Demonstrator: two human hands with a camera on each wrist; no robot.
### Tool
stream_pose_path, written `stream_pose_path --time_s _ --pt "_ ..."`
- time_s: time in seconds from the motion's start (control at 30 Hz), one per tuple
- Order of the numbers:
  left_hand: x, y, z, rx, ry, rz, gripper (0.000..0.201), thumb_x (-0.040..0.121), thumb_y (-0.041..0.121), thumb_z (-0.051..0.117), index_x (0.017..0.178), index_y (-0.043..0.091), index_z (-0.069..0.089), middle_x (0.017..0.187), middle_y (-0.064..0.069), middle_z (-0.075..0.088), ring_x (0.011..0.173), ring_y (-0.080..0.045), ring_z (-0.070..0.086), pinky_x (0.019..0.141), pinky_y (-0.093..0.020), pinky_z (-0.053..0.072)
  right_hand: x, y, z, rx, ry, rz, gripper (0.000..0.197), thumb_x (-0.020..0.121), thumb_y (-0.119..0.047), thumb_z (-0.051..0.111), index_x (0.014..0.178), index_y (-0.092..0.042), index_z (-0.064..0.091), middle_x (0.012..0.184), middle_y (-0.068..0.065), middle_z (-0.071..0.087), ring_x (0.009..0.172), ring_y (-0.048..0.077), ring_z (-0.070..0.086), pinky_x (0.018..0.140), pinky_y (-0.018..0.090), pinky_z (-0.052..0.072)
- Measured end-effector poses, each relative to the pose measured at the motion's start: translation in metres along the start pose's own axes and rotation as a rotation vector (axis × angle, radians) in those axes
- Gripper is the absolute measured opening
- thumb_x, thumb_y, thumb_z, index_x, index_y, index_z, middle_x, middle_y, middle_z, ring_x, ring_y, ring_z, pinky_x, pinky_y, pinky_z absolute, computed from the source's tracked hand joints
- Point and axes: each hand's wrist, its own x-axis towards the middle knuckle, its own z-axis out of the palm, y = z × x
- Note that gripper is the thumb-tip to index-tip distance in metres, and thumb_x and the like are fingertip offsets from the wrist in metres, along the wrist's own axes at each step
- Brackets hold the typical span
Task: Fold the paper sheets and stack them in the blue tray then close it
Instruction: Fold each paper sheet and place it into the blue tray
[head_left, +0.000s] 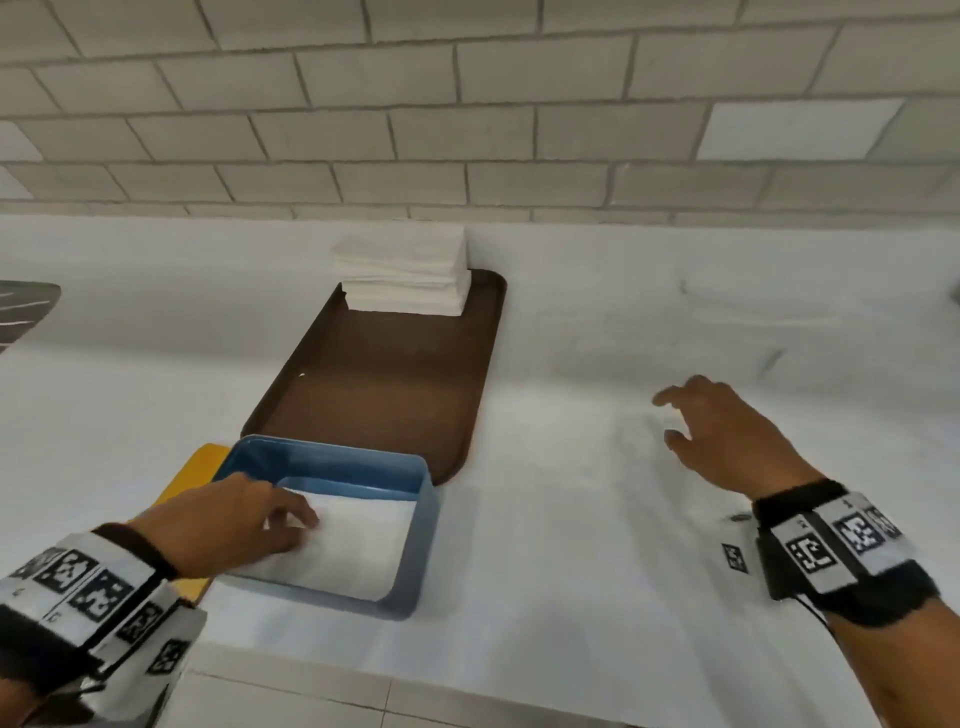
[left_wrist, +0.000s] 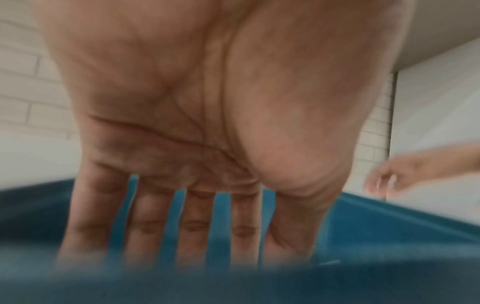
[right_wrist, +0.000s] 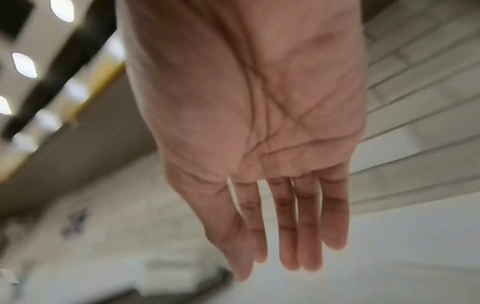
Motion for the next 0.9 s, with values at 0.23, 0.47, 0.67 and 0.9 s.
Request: stream_pose_path --time_s 0.23,0.47,0.67,0.9 --pt "-0.054 0.073 -0.059 -0.226 0.463 -0.036 0.043 0.078 0.089 0.033 0.106 0.067 0.058 0.083 0.038 0.067 0.073 0.012 0.067 0.068 -0.028 0.061 0.004 0.098 0.015 -0.083 -0.156 0.094 0.057 0.094 -0.028 0.06 0.145 -0.025 0.036 0.137 0.006 0.036 0.124 0.028 0.038 0.101 0.04 0.042" --pt "-0.024 0.241 -0.061 -0.415 0.412 0.231 0.022 0.085 0.059 0.059 0.103 0.049 0.069 0.087 0.025 0.071 0.083 0.005 0.069 0.072 -0.021 0.057 0.004 0.117 0.004 0.147 -0.039 0.012 0.039 0.089 -0.003 0.055 0.123 -0.021 0.057 0.111 0.004 0.054 0.105 0.022 0.056 0.083 0.027 0.043" --pt "0.051 0.345 -0.017 -0.827 0.142 0.297 0.012 0.099 0.032 0.062 0.105 0.031 0.072 0.087 0.007 0.076 0.081 -0.007 0.073 0.084 -0.036 0.059 -0.039 0.128 -0.039 0.367 0.282 -0.08 0.03 0.09 -0.012 0.059 0.116 -0.026 0.062 0.096 -0.007 0.057 0.088 0.011 0.055 0.076 0.026 0.049" --pt "0.077 0.416 0.002 -1.809 -0.251 0.329 0.061 0.093 0.067 0.052 0.102 0.01 0.073 0.098 -0.013 0.069 0.091 -0.022 0.069 0.086 -0.035 0.055 -0.11 0.099 -0.033 0.64 0.231 -0.455 0.023 0.091 -0.007 0.056 0.103 -0.025 0.06 0.097 -0.011 0.056 0.092 0.006 0.057 0.078 0.024 0.048"
